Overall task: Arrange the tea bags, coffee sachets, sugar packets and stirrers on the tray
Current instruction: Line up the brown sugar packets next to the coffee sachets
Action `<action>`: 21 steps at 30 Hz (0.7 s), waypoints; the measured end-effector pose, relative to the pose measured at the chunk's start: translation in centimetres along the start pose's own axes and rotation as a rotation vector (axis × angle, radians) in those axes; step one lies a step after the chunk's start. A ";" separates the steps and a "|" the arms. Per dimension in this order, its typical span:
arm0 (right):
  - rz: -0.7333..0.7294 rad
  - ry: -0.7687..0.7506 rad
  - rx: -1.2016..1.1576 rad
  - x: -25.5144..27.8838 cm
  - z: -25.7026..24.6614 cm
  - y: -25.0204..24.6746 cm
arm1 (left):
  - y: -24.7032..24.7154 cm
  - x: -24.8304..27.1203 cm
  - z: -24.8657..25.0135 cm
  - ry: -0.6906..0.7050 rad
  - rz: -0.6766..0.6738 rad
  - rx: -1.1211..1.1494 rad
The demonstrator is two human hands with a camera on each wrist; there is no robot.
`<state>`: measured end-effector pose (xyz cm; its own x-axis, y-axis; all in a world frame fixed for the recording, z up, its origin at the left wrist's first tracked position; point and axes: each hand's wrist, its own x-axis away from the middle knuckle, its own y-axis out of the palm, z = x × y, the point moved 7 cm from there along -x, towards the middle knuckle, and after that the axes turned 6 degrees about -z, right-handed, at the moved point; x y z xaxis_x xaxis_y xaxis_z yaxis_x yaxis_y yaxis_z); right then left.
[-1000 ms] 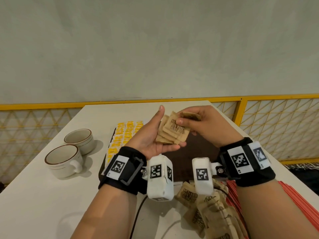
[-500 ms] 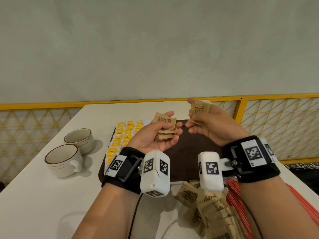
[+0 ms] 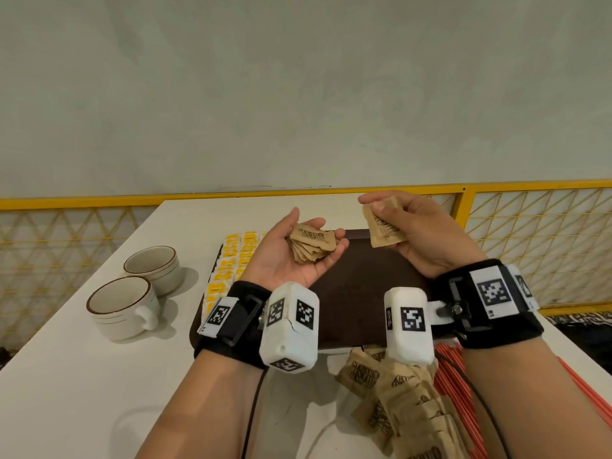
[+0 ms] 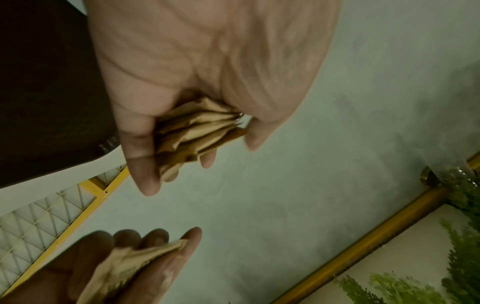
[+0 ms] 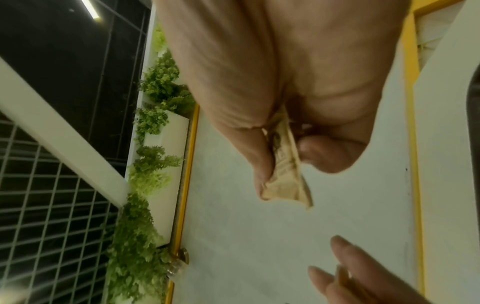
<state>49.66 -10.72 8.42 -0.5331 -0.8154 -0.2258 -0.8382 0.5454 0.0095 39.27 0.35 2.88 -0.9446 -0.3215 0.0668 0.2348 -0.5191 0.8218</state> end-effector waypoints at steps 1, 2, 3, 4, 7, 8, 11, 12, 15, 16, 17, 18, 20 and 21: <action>0.023 -0.023 0.027 0.0 -0.1 -0.1 | 0.0 0.0 0.0 0.003 -0.004 -0.008; 0.056 -0.048 0.049 0.0 -0.2 -0.3 | 0.1 -0.1 -0.1 0.004 -0.007 -0.023; 0.083 -0.065 0.056 0.0 -0.3 -0.4 | 0.2 -0.1 -0.2 0.006 -0.008 -0.038; 0.094 -0.074 0.047 -0.1 -0.3 -0.4 | 0.1 -0.2 -0.3 0.011 -0.006 -0.065; 0.013 -0.070 0.031 -0.3 -0.1 0.9 | 0.1 -0.5 -0.7 -0.013 -0.018 -0.184; -0.018 -0.076 0.071 -0.3 0.0 1.3 | 0.2 -0.5 -1.0 -0.036 -0.034 -0.234; -0.057 -0.154 0.416 -0.3 0.0 2.5 | 0.3 -0.5 -1.3 -0.079 -0.050 -0.319; -0.077 -0.178 0.569 -0.2 0.0 3.1 | 0.3 -0.4 -1.4 -0.083 -0.048 -0.332; -0.173 -0.167 0.753 0.0 0.5 4.9 | 0.1 -0.4 -1.3 -0.070 -0.014 -0.356; -0.219 -0.138 0.743 0.0 0.9 5.4 | 0.0 -0.4 -1.3 -0.064 0.002 -0.355; -0.278 -0.109 0.726 0.0 1.4 6.1 | -0.2 -0.5 -1.2 -0.058 0.011 -0.348; -0.335 -0.086 0.724 0.0 2.0 6.8 | -0.3 -0.5 -1.2 -0.056 0.013 -0.341; -0.415 -0.065 0.825 0.1 2.9 7.6 | -0.2 -0.2 -1.2 -0.092 -0.001 -0.366; -0.440 -0.057 0.892 0.2 3.3 7.9 | -0.2 -0.2 -1.2 -0.127 -0.005 -0.403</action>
<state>43.31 -5.95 5.28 -0.1698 -0.9822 -0.0801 -0.5534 0.1623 -0.8169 39.65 -0.44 1.99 -0.9607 -0.2313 0.1533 0.2775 -0.7969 0.5366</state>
